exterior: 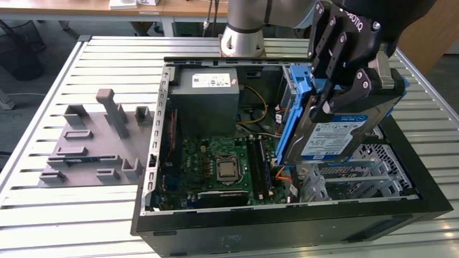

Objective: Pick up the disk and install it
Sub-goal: 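Insert the disk into the insertion slot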

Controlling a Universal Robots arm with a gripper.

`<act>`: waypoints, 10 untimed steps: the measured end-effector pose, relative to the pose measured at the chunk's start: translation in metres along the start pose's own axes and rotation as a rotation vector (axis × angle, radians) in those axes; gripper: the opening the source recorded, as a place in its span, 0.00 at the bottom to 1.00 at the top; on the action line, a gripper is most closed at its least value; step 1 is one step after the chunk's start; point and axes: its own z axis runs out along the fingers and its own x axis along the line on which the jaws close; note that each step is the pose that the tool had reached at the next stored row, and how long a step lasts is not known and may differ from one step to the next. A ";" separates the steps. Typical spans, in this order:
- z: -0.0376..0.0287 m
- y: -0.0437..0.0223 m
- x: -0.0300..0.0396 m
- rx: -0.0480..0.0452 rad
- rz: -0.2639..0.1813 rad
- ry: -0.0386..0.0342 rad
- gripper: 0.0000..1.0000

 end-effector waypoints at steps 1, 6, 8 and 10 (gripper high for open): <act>0.0003 -0.0013 0.0002 0.0000 0.000 -0.0002 0.36; 0.0020 -0.0028 0.0038 0.0000 0.000 -0.0002 0.36; 0.0021 -0.0048 0.0043 0.0000 0.000 -0.0001 0.36; 0.0022 -0.0080 0.0047 0.0000 0.000 -0.0001 0.36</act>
